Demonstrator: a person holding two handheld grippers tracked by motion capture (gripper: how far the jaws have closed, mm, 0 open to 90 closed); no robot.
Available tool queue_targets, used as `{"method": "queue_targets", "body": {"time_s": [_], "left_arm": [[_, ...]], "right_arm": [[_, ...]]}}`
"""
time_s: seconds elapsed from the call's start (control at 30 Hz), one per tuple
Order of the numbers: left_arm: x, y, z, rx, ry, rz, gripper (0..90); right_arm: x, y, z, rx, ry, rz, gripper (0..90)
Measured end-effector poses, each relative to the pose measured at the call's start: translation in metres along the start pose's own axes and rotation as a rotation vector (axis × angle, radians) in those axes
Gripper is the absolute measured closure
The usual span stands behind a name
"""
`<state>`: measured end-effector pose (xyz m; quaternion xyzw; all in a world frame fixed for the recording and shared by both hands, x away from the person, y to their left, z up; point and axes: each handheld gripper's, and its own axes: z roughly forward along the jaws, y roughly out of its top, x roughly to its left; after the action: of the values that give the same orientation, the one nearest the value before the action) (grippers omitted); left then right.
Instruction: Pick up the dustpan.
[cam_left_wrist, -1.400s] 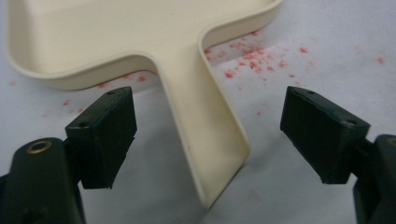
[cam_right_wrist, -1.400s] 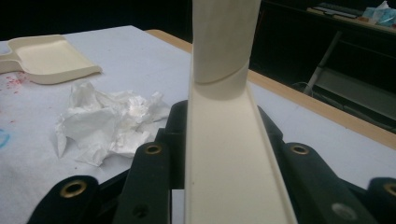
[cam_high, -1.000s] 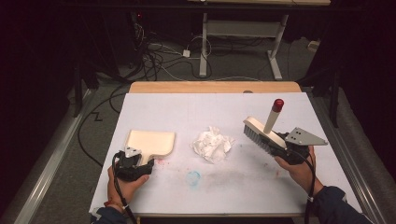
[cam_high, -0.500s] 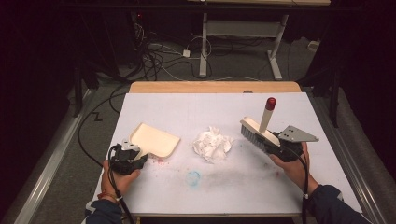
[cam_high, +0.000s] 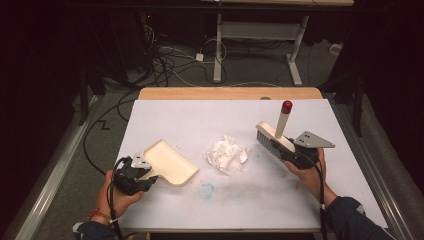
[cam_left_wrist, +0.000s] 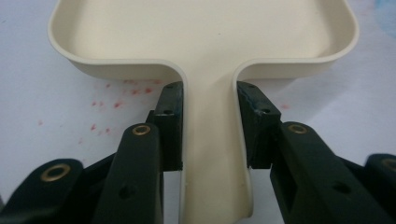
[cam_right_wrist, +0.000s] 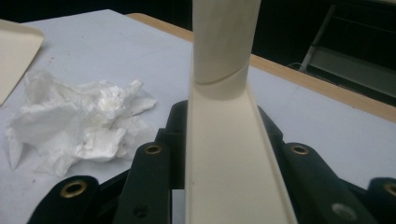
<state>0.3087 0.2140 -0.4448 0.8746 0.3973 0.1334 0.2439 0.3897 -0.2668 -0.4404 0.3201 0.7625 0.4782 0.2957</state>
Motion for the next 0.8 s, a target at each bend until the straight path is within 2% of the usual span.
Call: {"method": "queue_targets", "body": {"time_s": [0.1, 0.2, 0.47, 0.6, 0.7, 0.8], "left_arm": [[-0.006, 0.005, -0.001, 0.025, -0.039, 0.027, 63.0], [-0.01, 0.009, 0.001, 0.035, -0.064, 0.042, 63.0], [-0.017, 0.017, 0.009, 0.047, -0.086, 0.071, 62.9], [-0.022, 0.021, 0.012, 0.063, -0.097, 0.096, 62.9], [-0.025, 0.025, 0.016, 0.077, -0.102, 0.103, 62.9], [-0.028, 0.03, 0.021, 0.078, -0.11, 0.108, 62.9]], "right_arm": [[0.001, 0.001, 0.01, -0.014, 0.017, 0.025, 67.8], [0.003, 0.002, 0.021, -0.008, 0.011, 0.038, 67.8], [0.006, 0.005, 0.05, 0.005, 0.004, 0.086, 67.8], [0.01, 0.006, 0.062, 0.023, -0.007, 0.083, 67.8], [0.015, 0.006, 0.068, 0.013, 0.013, 0.164, 67.8], [0.027, 0.01, 0.072, 0.021, 0.011, 0.131, 67.8]]}}
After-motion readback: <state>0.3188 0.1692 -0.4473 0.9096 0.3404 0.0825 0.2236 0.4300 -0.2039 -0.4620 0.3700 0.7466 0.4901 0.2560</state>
